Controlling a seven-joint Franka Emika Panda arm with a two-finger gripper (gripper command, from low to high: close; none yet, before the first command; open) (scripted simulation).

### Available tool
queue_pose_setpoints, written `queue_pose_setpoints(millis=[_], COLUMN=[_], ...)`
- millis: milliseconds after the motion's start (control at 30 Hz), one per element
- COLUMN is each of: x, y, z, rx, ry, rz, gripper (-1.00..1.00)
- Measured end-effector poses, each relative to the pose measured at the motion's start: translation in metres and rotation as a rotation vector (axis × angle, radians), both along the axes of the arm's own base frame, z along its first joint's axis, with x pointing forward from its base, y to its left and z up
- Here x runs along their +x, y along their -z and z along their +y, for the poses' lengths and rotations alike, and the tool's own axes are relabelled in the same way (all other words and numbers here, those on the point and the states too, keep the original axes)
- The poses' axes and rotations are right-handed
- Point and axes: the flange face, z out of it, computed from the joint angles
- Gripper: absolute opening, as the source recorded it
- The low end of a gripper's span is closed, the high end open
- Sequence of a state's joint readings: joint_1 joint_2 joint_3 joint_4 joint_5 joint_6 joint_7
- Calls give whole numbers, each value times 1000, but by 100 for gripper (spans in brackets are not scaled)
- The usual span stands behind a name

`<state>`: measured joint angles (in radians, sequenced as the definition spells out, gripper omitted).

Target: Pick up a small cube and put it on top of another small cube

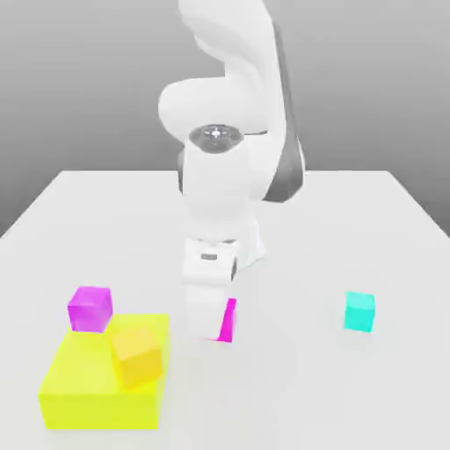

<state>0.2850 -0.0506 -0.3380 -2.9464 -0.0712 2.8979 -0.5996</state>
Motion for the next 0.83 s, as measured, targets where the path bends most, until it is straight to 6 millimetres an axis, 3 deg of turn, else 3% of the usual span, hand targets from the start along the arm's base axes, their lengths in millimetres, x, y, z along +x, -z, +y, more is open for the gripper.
queue_pose_setpoints(millis=[233,533,600,700,733,833], x=[46,93,97,97,97,98], y=[-40,-117,-107,-74,-66,-66], z=[-40,-103,-107,-108,-108,-104], rx=[-10,0,6,5,3,3], ry=[314,758,790,799,799,788], rz=[4,2,3,3,2,2], gripper=[-100,-100,-100,-100,100,100])
